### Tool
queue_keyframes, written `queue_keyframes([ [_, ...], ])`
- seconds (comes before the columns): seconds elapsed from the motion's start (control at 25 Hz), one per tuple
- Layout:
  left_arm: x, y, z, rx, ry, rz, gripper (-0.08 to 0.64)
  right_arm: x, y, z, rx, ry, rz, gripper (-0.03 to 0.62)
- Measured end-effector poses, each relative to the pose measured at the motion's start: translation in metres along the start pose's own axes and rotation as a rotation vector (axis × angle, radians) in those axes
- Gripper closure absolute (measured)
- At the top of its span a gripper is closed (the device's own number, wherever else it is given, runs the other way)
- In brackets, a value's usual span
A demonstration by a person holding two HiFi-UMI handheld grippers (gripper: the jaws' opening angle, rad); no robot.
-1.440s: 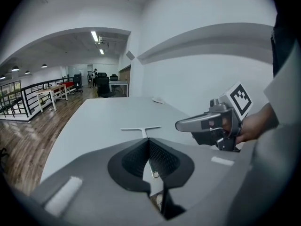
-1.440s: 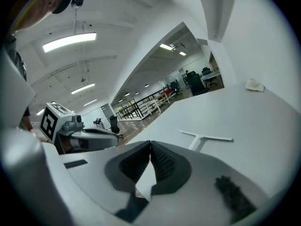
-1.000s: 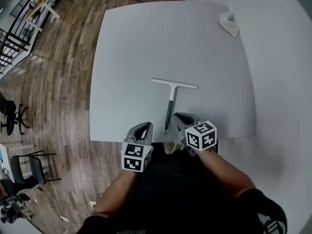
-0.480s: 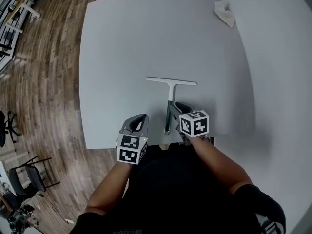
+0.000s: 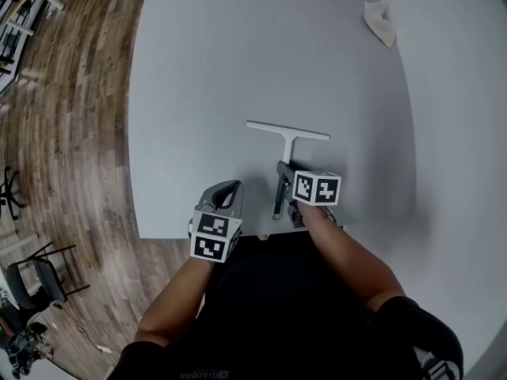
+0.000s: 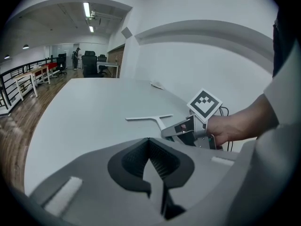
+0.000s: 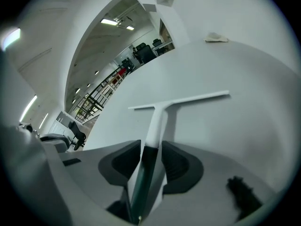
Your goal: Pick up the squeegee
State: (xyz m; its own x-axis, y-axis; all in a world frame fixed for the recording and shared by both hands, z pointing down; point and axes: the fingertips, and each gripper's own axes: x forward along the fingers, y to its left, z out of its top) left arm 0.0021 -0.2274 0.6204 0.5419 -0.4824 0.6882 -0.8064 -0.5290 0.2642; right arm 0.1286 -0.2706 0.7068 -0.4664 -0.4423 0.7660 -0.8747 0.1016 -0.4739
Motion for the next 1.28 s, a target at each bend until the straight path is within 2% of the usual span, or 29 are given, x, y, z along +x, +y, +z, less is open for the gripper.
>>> queue_keyframes([
  [0.24, -0.003, 0.011, -0.002, -0.019, 0.000, 0.011, 0.554, 0.010, -0.004, 0.001, 0.021, 0.003, -0.029, 0.459],
  [0.48, -0.006, 0.015, -0.002, -0.043, -0.001, 0.016, 0.554, 0.013, 0.001, 0.002, -0.048, 0.018, -0.025, 0.460],
  [0.68, -0.011, 0.009, 0.002, -0.037, -0.026, 0.021, 0.552, 0.012, -0.002, 0.000, -0.036, 0.047, -0.016, 0.462],
  [0.88, -0.016, 0.005, 0.005, -0.036, -0.052, 0.041, 0.552, 0.003, 0.000, 0.007, -0.041, 0.006, 0.041, 0.480],
  [1.04, -0.024, 0.000, 0.007, -0.029, -0.074, 0.062, 0.554, -0.012, 0.017, 0.016, -0.057, -0.050, 0.103, 0.483],
  [1.28, -0.029, -0.017, 0.014, -0.026, -0.107, 0.081, 0.554, -0.036, 0.033, 0.020, -0.088, -0.081, 0.184, 0.486],
])
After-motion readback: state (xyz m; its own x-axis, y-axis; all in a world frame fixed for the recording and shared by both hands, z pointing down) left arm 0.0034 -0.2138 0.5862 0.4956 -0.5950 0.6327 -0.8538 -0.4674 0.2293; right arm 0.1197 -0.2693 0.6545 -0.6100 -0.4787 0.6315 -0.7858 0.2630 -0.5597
